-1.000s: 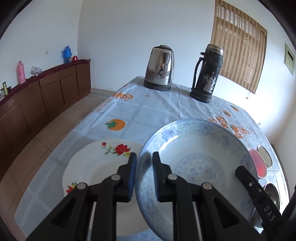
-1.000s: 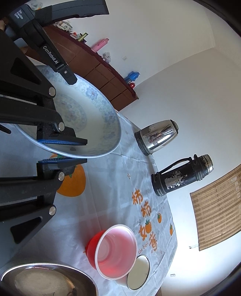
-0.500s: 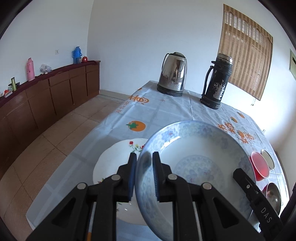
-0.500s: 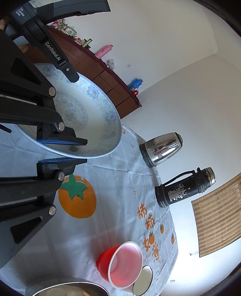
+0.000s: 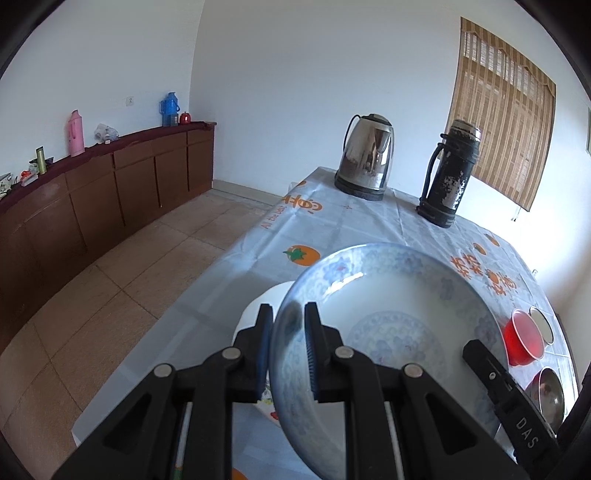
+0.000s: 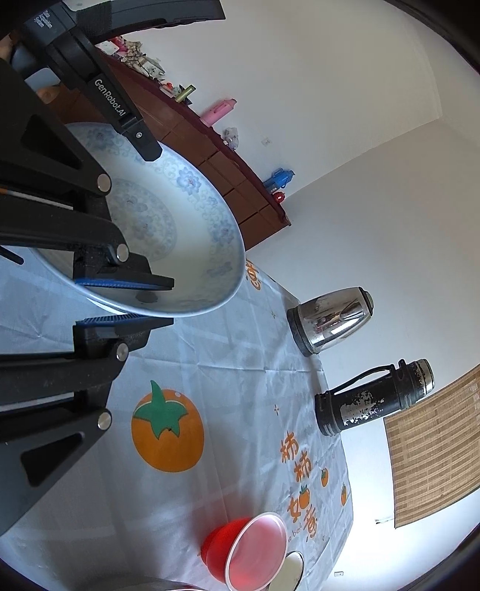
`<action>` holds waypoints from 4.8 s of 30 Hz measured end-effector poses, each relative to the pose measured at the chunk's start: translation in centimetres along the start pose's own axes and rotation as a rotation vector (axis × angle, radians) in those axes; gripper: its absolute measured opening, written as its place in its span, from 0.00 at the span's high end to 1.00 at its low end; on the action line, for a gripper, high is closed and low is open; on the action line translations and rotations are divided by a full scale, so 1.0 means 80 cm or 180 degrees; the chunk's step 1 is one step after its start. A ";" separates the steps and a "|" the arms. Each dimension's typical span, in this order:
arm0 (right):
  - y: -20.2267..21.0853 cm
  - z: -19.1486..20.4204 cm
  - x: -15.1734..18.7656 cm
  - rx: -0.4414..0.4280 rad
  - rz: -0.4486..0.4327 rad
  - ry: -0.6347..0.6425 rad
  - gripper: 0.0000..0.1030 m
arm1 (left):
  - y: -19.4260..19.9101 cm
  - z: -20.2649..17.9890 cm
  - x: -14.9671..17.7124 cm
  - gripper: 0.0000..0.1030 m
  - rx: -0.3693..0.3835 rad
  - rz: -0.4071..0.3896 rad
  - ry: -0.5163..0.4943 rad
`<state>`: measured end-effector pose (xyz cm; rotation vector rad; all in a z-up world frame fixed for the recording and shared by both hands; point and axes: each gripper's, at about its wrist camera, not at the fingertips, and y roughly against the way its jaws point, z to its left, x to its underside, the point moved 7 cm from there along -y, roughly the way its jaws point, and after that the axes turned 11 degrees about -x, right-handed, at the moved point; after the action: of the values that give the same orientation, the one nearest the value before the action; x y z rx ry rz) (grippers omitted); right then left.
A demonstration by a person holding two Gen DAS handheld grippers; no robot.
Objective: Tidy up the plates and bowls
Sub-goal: 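Carry the blue-patterned plate over the stacked plates, then lower the blue-patterned plate onto the plate stack and open the left gripper, then raise the left gripper away from the plate stack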
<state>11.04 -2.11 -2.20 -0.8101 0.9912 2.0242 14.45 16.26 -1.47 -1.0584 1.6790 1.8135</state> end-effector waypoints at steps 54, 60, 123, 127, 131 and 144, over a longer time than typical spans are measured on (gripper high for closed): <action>-0.070 -0.022 0.026 0.0121 0.0362 0.0034 0.86 | -0.066 0.011 0.024 0.86 -0.0209 0.0353 0.0007; -0.080 -0.021 0.028 0.0107 0.0405 0.0070 0.80 | -0.079 0.014 0.028 0.86 -0.0241 0.0440 0.0039; 0.062 -0.088 -0.009 0.0753 -0.0436 0.0416 0.33 | 0.005 -0.107 0.076 0.07 -0.0146 -0.0036 -0.0508; 0.071 -0.095 -0.009 0.0759 -0.0461 0.0388 0.33 | 0.010 -0.118 0.080 0.07 -0.0132 -0.0053 -0.0523; 0.083 -0.102 -0.010 0.0783 -0.0497 0.0386 0.33 | 0.013 -0.128 0.085 0.07 -0.0107 -0.0032 -0.0532; 0.141 -0.135 -0.009 0.0980 -0.0646 0.0362 0.33 | 0.039 -0.183 0.105 0.07 0.0086 -0.0043 -0.0759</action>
<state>4.51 -16.35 -2.83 -0.8274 1.1977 1.6191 10.39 0.07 -5.50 -0.8044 1.5456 1.8230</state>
